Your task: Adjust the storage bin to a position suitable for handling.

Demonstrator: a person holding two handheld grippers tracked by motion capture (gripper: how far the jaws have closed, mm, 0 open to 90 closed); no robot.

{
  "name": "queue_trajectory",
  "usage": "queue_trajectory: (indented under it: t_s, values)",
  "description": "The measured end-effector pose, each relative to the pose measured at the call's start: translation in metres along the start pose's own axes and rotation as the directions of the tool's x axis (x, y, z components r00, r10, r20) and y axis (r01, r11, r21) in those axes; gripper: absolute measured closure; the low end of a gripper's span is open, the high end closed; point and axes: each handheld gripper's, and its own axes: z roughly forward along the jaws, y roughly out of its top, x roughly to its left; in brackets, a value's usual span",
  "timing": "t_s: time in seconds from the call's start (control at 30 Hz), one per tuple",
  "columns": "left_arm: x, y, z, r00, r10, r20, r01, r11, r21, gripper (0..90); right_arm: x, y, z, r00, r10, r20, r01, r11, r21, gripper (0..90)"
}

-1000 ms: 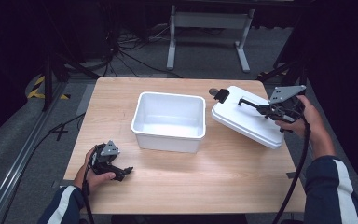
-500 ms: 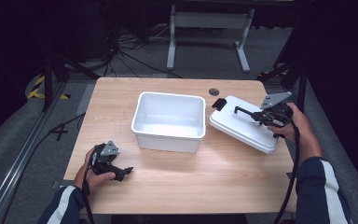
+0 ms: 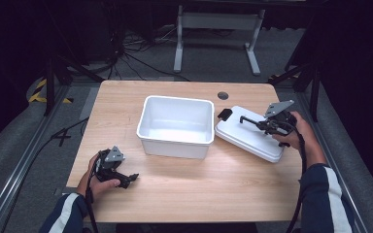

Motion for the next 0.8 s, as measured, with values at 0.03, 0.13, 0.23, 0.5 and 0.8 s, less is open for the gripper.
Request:
queue_trajectory:
  t_s: [0.03, 0.13, 0.23, 0.5, 0.8]
  values:
    - [0.000, 0.000, 0.000, 1.0000, -0.001, -0.001, 0.001, 1.0000, -0.001, 0.6, 0.000, 0.000, 0.001, 1.0000, 0.002, 0.003, -0.002, 1.000, 0.003, 84.7]
    - [0.000, 0.000, 0.000, 1.0000, 0.000, 0.000, 0.000, 1.0000, 0.000, 0.6, 0.000, -0.002, 0.005, 1.0000, 0.010, 0.000, -0.010, 1.000, 0.008, 84.7]
    - [0.000, 0.000, 0.000, 1.0000, 0.000, 0.000, 0.000, 1.0000, 0.000, 0.6, 0.000, -0.003, 0.008, 0.9999, 0.016, -0.001, -0.016, 1.000, 0.013, 84.7]
    - [0.000, 0.000, 0.000, 1.0000, 0.000, 0.000, 0.000, 1.0000, 0.000, 0.6, 0.000, -0.008, 0.017, 0.9991, 0.042, -0.009, -0.042, 0.999, 0.014, 84.7]
    - [0.000, 0.000, 0.000, 1.0000, 0.000, 0.000, 0.000, 1.0000, 0.000, 0.6, 0.001, -0.012, 0.027, 0.9975, 0.070, -0.014, -0.069, 0.997, 0.019, 84.6]
